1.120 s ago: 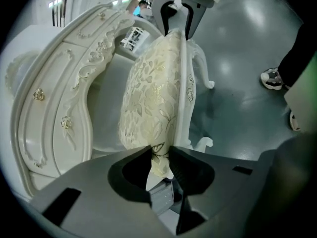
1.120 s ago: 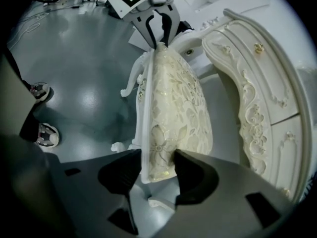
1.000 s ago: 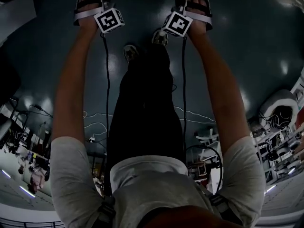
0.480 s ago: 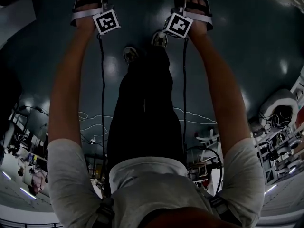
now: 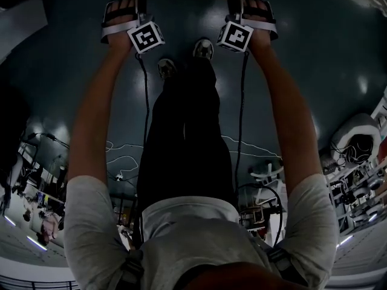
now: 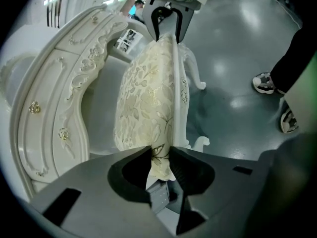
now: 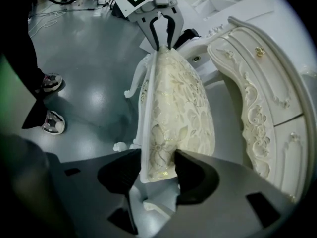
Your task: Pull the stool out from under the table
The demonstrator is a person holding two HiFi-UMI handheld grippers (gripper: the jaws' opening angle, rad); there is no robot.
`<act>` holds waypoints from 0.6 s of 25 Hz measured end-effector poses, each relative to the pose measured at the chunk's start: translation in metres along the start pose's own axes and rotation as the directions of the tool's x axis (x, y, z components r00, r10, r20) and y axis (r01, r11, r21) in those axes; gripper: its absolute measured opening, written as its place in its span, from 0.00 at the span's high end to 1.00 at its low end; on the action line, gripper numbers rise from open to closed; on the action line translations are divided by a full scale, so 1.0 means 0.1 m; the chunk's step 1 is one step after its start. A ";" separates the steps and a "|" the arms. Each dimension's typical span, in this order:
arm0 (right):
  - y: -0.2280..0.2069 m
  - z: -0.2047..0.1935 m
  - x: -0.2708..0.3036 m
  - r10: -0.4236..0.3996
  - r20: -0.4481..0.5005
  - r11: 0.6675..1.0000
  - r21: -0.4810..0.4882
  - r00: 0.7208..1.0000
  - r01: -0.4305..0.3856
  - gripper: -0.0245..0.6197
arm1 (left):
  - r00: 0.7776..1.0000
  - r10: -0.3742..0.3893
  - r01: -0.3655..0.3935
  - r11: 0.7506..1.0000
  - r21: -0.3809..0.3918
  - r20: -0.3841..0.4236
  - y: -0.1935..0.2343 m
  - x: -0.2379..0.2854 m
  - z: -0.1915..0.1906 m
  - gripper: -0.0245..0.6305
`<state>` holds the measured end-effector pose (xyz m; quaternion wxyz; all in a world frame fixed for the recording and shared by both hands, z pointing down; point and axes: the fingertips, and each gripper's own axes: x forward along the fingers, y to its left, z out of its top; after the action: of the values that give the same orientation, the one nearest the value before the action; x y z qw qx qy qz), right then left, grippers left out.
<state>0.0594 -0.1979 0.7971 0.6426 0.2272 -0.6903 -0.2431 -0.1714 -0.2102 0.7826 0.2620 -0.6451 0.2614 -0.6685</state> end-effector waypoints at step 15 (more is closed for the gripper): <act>0.16 -0.07 -0.24 -0.010 -0.118 0.998 0.061 0.993 0.017 0.62 | 0.999 -0.035 0.035 0.999 -0.019 0.036 -0.18 -0.16 0.11 0.79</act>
<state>0.0677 -0.1711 0.7888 0.6730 0.2657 -0.6569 -0.2120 -0.1598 -0.1866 0.7835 0.2485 -0.6640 0.2520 -0.6587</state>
